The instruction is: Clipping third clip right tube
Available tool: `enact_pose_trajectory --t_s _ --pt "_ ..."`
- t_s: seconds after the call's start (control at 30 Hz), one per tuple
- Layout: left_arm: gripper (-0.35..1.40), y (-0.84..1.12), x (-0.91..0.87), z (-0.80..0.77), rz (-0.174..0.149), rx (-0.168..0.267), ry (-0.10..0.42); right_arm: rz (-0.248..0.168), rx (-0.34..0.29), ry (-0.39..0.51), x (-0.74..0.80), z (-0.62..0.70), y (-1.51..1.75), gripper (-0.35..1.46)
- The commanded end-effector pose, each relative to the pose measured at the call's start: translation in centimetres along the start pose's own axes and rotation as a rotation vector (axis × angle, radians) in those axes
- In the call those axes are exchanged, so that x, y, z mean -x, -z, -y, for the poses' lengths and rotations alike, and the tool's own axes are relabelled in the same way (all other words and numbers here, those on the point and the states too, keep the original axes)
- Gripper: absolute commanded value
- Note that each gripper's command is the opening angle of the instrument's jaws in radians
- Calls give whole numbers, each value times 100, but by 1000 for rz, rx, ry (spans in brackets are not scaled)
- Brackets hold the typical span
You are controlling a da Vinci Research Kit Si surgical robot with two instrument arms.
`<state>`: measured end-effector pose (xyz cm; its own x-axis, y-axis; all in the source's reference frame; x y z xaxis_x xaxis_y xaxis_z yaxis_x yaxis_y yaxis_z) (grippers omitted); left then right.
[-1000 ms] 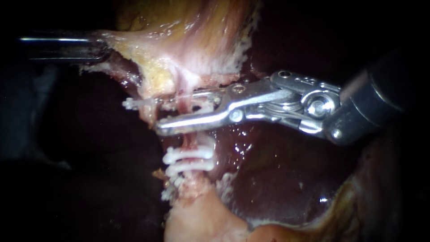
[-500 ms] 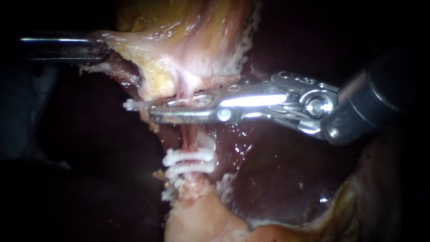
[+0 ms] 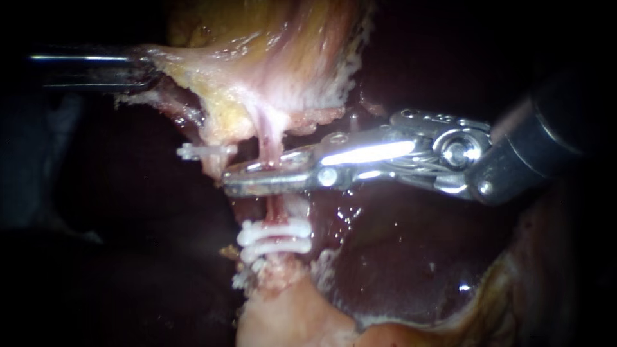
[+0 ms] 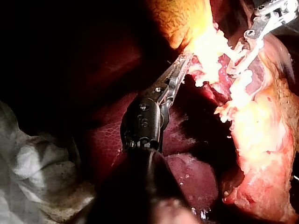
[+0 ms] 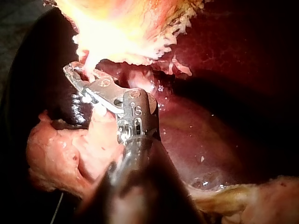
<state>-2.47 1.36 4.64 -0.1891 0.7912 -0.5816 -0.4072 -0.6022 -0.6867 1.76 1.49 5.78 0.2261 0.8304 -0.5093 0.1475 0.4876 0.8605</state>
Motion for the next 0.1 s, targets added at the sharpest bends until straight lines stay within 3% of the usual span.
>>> enact_pose_trajectory --t_s 0.03,0.1 --pt "-35 0 0 0 0 0 0 0 0 0 0 0 0 -35" --pt "-35 0 0 0 0 0 0 0 1 0 0 -1 0 -35"
